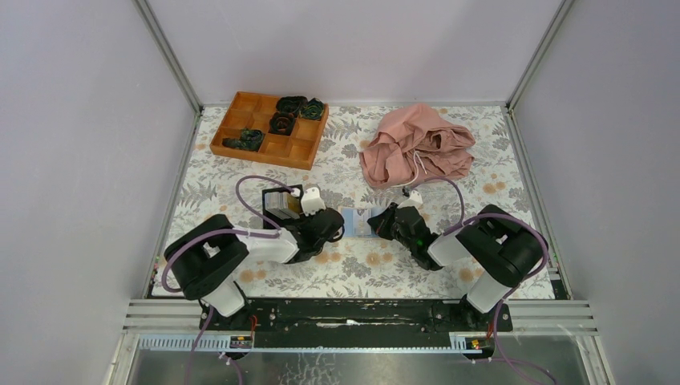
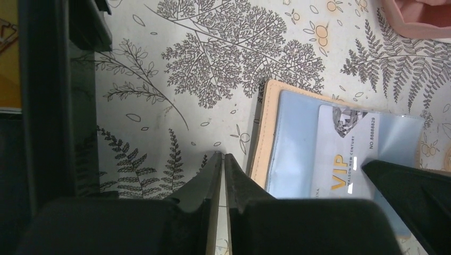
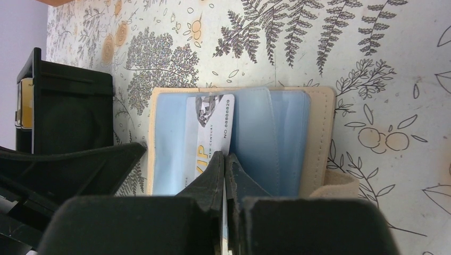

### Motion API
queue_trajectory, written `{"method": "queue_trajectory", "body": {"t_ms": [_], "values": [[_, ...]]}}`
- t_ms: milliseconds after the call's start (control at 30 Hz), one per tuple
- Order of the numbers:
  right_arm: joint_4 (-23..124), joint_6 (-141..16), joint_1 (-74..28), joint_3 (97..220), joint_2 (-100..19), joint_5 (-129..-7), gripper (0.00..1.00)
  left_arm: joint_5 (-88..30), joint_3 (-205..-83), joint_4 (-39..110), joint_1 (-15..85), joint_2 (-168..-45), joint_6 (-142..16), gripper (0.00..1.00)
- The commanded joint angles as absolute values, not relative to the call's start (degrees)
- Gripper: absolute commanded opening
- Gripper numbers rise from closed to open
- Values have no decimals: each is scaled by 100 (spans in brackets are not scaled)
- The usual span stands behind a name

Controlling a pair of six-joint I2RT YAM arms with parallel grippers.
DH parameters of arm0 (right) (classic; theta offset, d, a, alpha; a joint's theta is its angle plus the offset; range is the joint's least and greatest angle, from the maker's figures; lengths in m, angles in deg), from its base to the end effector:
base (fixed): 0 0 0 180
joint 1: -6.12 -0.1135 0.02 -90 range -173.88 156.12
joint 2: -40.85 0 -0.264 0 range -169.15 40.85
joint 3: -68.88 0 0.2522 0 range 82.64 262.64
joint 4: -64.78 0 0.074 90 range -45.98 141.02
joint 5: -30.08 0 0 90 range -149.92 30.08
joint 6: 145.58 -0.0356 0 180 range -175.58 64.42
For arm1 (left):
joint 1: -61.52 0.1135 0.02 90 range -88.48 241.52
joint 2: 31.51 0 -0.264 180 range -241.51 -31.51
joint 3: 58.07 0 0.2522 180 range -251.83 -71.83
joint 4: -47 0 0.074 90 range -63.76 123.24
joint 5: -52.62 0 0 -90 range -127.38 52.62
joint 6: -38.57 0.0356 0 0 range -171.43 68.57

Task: Put the credit cards into the card holder
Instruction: Insert the credit card into the card holder.

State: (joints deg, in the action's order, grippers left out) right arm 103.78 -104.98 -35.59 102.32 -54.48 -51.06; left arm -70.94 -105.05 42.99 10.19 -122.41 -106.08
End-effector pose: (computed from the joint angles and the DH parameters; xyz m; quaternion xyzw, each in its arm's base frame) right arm 0.2007 0.1715 0.1114 0.0983 0.8261 0.3484 0.4318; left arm 0.1874 -0.2026 0.1256 -0.1295 0.8902 -0.1122 0.4220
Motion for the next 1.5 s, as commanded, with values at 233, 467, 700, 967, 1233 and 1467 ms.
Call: {"method": "queue_trajectory", "body": {"t_ms": [233, 467, 700, 967, 1233, 1467], "values": [[8554, -9926, -3839, 10288, -5469, -4926, 0, -6404, -10721, 3872, 978, -13125, -9959, 1], [8565, -9932, -3877, 10405, -5589, -5034, 0, -6237, -10665, 3952, 931, -13263, -9939, 0], [8501, -9990, -3990, 10520, -5659, -5033, 0, -6155, -10640, 3994, 857, -13280, -9965, 0], [8303, -10186, -4194, 10646, -5668, -4847, 0, -6149, -10559, 4027, 680, -13301, -10101, 0], [8201, -10532, -4465, 10852, -5850, -4690, 0, -6154, -10554, 4061, 504, -13349, -10230, 0], [7950, -10709, -4654, 11110, -6009, -4537, 0, -6155, -10536, 4088, 411, -13375, -10285, 0]]}}
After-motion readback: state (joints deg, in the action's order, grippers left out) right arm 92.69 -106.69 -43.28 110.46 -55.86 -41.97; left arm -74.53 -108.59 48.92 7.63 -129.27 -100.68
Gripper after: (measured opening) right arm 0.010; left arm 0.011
